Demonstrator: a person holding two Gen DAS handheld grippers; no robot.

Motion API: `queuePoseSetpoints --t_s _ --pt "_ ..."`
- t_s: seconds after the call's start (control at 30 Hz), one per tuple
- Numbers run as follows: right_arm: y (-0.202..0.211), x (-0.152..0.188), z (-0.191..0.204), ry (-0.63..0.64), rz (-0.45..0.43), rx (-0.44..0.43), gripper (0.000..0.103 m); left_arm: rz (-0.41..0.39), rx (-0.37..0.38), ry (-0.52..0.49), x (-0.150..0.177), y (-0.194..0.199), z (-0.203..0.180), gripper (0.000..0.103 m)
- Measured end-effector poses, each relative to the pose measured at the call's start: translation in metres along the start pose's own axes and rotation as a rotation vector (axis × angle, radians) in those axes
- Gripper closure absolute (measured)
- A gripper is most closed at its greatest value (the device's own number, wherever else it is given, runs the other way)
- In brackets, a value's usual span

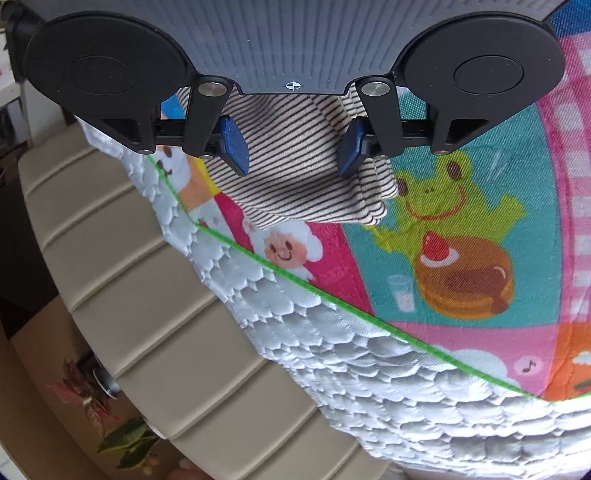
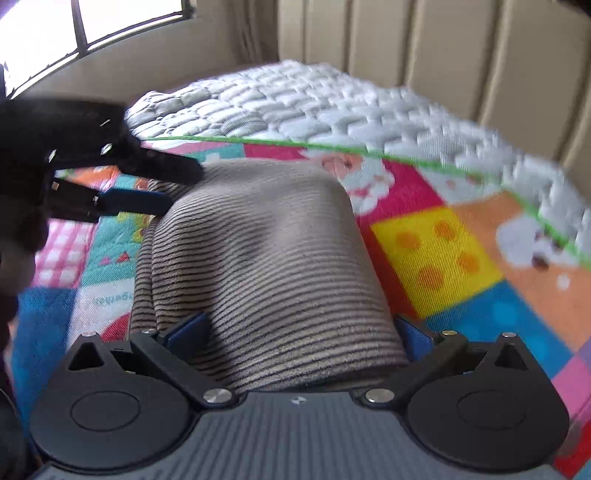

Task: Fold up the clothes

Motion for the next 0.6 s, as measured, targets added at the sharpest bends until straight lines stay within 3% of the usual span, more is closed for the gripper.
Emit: queuePoseSetpoints --t_s 0.1,0.23,0.3,0.43,0.5,0.6 --pt "-0.010 -0.007 -0.021 -0.127 0.113 -0.141 0.000 0.016 -0.029 -0.020 0.002 -0.003 0.001 0.045" --pt "-0.002 -0.020 -0.049 -0.274 -0.002 -0.137 0.000 0.019 -0.030 -0.015 0.002 -0.002 0.003 0.045" --pt "-0.008 -0.023 -0.050 -0.272 -0.014 -0.155 0.000 0.021 -0.030 -0.015 0.002 -0.003 0.004 0.044" --pt "-0.028 -0.013 -0.037 -0.239 0.042 -0.204 0.001 0.022 -0.026 -0.005 0.001 -0.003 0.005 0.044" --pt "-0.022 -0.011 -0.027 -0.213 0.058 -0.244 0.011 0.019 -0.025 0.004 0.001 -0.002 0.007 0.044" --pt "-0.012 -0.006 -0.012 -0.153 0.068 -0.259 0.011 0.013 -0.035 0.003 0.000 -0.002 0.009 0.043"
Point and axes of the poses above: each gripper's, at about its wrist camera, not at the fingertips, and y roughly against the way its jaws point, z to its left, x to its underside, the point moved 4 cm from there along -y, roughly the way its jaws point, and after that the axes turned 15 degrees about x, right-handed, at the moved point
